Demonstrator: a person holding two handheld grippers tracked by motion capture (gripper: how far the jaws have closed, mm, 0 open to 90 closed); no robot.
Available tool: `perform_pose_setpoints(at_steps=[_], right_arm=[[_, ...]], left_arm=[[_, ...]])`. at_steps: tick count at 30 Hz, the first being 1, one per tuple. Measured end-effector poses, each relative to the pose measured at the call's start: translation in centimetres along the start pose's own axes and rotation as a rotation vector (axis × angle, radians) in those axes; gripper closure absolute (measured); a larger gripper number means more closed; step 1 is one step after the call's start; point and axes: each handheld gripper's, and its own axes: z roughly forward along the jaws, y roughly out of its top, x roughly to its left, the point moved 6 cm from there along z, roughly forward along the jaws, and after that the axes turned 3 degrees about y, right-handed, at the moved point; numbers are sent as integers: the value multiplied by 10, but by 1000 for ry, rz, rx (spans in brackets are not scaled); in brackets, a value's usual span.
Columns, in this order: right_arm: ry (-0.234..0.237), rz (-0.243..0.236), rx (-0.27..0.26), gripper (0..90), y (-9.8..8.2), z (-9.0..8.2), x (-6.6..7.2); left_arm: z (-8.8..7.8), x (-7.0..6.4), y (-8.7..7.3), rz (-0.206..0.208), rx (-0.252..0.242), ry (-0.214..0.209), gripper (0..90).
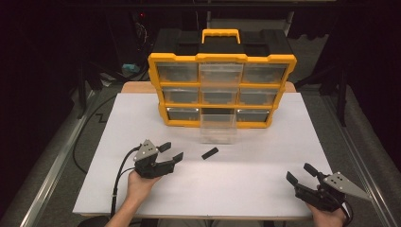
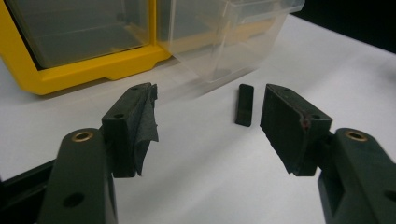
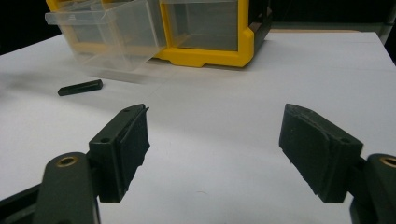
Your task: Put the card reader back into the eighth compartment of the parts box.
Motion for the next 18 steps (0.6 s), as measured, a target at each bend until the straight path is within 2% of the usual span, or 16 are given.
perform_pose_setpoints(at_steps=[18], right_arm=[[1, 1, 0, 245, 0, 0, 0]], left_arm=[[16, -8, 10, -10, -4, -35, 369]])
